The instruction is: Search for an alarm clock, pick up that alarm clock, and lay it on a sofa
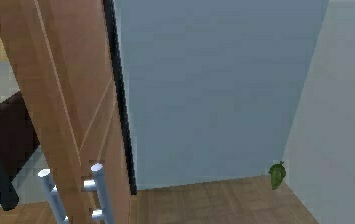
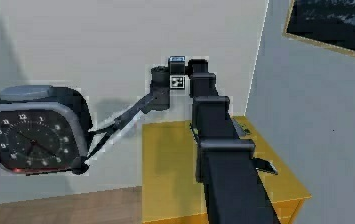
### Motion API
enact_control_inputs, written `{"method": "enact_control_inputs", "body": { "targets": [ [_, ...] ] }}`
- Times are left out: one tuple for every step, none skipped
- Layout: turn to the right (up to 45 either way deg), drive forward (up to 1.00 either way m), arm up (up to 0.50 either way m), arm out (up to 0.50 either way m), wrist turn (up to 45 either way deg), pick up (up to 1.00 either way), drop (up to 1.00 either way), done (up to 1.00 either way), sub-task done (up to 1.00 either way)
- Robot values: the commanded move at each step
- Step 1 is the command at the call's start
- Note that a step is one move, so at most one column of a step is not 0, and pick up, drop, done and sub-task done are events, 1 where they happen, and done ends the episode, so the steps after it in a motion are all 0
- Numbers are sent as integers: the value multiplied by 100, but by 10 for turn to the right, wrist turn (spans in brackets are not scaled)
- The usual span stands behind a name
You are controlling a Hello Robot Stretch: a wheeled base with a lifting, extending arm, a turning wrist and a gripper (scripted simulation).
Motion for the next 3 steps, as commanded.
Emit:
{"method": "enact_control_inputs", "body": {
  "targets": [
    [0, 0, 0, 0, -180, 0, 0, 0, 0],
    [0, 0, 0, -32, 0, 0, 0, 0, 0],
    [-450, 0, 0, 0, 0, 0, 0, 0, 0]
  ]
}}
